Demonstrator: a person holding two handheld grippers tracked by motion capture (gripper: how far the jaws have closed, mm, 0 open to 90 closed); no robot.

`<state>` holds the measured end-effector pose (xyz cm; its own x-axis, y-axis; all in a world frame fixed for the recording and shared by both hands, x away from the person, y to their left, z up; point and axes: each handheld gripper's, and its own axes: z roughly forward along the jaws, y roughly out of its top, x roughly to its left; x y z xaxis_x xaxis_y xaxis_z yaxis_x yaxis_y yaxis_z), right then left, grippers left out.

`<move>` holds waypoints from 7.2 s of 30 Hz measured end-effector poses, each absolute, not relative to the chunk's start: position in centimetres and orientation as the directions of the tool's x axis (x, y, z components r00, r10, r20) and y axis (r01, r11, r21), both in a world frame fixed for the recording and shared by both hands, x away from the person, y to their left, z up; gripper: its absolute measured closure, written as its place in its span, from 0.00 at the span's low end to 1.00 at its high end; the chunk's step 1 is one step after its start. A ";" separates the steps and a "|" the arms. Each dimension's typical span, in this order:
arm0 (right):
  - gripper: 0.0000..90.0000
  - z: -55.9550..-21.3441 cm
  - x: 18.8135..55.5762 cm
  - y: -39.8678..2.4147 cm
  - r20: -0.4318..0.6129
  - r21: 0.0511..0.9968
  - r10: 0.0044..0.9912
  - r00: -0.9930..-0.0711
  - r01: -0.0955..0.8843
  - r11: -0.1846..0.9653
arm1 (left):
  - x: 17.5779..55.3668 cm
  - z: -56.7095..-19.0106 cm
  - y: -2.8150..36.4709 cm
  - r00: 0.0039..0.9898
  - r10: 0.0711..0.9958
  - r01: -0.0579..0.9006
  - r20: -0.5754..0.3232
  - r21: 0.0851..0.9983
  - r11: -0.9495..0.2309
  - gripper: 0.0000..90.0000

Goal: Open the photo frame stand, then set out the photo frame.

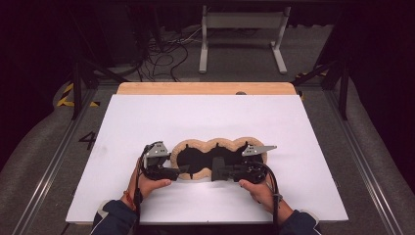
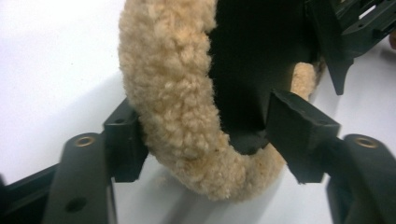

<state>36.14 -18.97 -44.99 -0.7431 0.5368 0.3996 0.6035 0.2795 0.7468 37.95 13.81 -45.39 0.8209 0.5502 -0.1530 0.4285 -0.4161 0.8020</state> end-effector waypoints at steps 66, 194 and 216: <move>0.81 -44.9 33.8 -18.9 0.240 0.747 0.601 -0.762 0.540 0.388 | 33.4 -44.2 12.9 0.802 0.574 0.225 0.166 0.807 -0.546 0.59; 1.00 -41.2 30.8 -25.5 -0.118 0.845 0.794 -0.596 0.360 0.396 | 32.5 -43.5 14.8 0.841 0.530 0.227 0.110 0.817 -0.529 0.66; 1.00 -41.6 32.8 -25.1 -0.118 0.844 0.822 -0.557 0.380 0.378 | 32.1 -43.5 14.5 0.841 0.525 0.216 0.130 0.809 -0.546 0.69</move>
<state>32.85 -25.09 -41.61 -0.5569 0.8222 -0.1179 0.3798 0.3783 0.8442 32.07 14.52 -43.47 0.8414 0.5246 0.1296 0.2160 -0.5465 0.8091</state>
